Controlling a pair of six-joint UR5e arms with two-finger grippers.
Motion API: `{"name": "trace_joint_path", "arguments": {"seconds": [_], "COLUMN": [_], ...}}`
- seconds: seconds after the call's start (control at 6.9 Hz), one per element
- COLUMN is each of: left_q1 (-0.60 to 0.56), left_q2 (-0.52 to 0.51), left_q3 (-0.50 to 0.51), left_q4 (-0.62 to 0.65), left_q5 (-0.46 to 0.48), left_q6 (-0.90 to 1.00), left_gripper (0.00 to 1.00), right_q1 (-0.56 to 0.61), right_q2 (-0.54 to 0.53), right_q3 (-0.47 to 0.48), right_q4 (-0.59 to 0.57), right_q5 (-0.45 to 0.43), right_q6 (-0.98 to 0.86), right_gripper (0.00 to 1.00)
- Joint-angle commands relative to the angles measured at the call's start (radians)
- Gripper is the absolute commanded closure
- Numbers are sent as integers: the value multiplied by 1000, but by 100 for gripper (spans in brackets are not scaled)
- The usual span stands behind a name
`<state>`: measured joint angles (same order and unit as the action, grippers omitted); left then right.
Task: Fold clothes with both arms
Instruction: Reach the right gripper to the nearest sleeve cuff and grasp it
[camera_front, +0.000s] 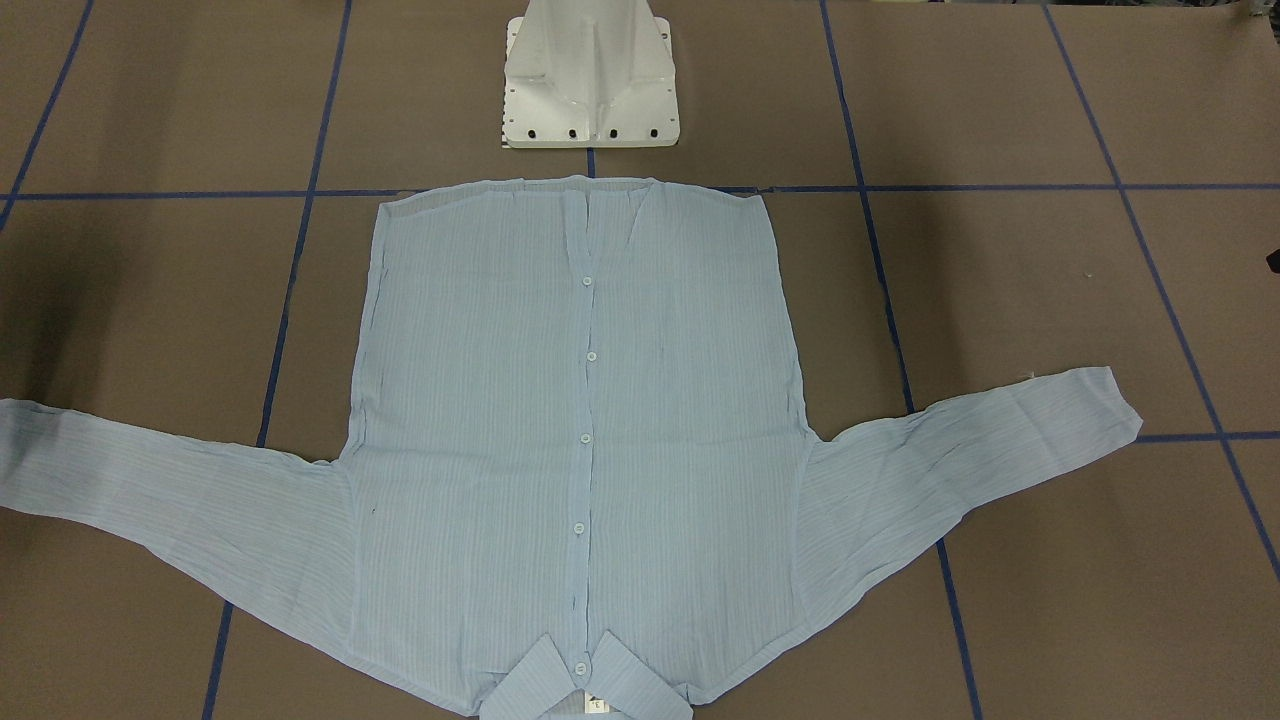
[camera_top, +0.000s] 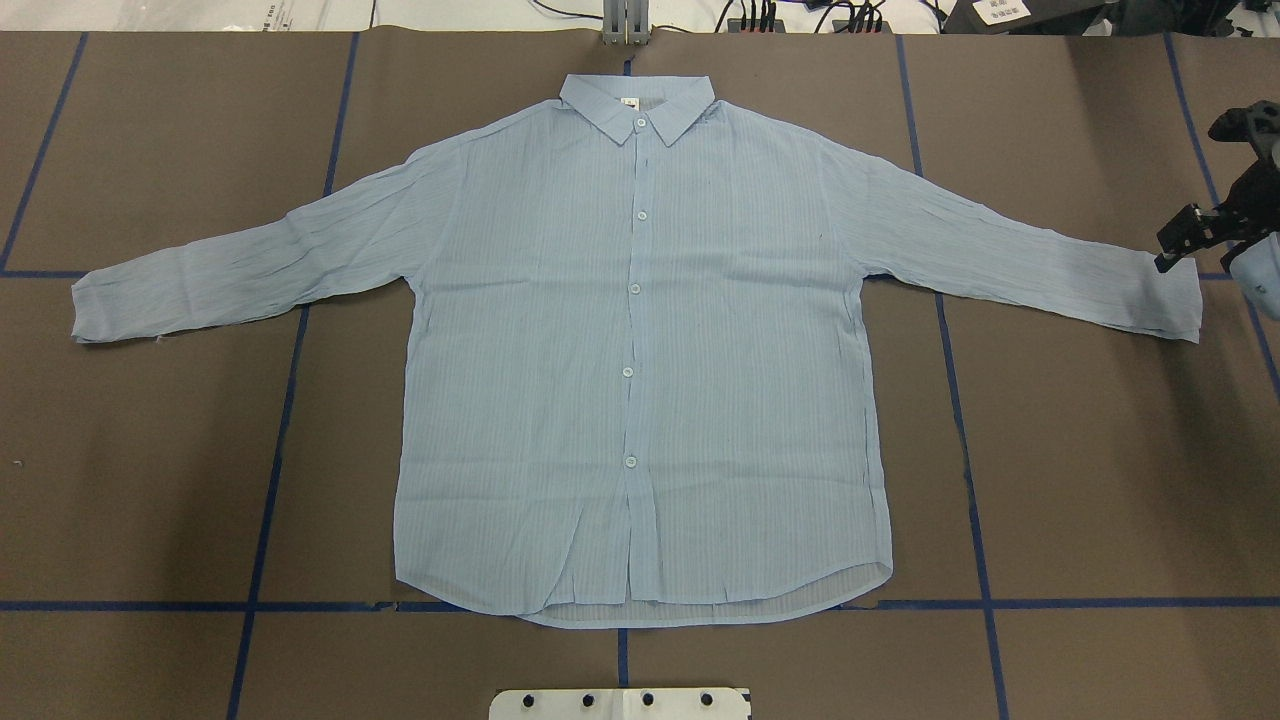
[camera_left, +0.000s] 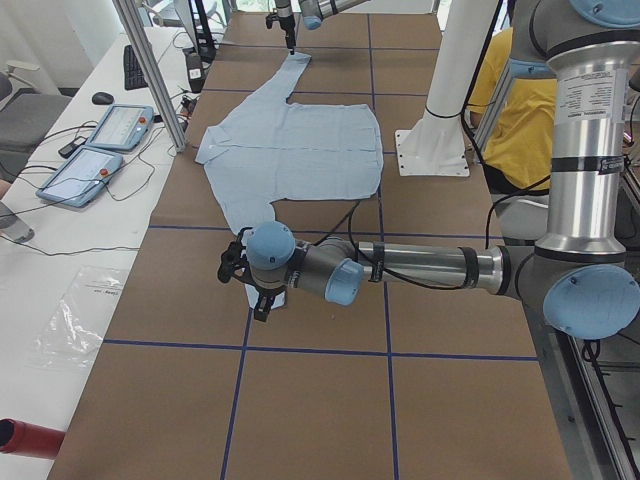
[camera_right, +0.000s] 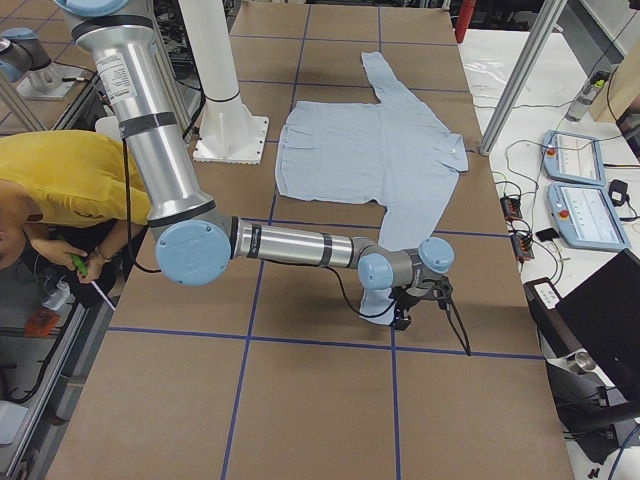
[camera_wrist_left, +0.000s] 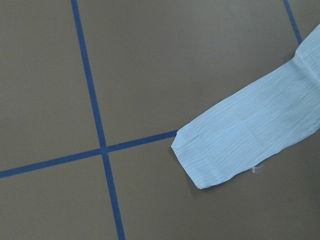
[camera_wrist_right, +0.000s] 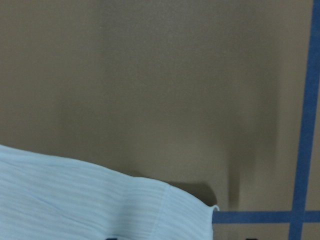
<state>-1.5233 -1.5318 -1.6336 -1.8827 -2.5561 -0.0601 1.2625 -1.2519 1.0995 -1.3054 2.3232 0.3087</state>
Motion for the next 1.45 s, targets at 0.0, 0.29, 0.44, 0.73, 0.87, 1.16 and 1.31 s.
{"name": "trace_joint_path", "arguments": {"seconds": [0.0, 0.29, 0.44, 0.73, 0.87, 1.16, 1.31], "left_q1": [0, 0, -1, -1, -1, -1, -1], "left_q2": [-5, -5, -4, 4, 9, 10, 10], "left_q3": [-2, -2, -2, -12, -11, -9, 0], "left_q4": [-1, -1, -1, -1, -1, -1, -1], "left_q5": [-4, 1, 1, 1, 1, 1, 2], "left_q6": [0, 0, 2, 2, 3, 5, 8], "left_gripper": [0, 0, 0, 0, 0, 0, 0], "right_q1": [0, 0, 0, 0, -2, -9, -12], "right_q2": [3, 8, 11, 14, 12, 16, 29], "right_q3": [-3, -90, -90, -90, -93, -95, -95], "right_q4": [3, 104, 107, 113, 150, 152, 152], "right_q5": [-25, -27, -25, -28, -31, -47, -45], "right_q6": [1, 10, 51, 66, 67, 69, 107], "right_gripper": [16, 18, 19, 57, 73, 100, 100]}}
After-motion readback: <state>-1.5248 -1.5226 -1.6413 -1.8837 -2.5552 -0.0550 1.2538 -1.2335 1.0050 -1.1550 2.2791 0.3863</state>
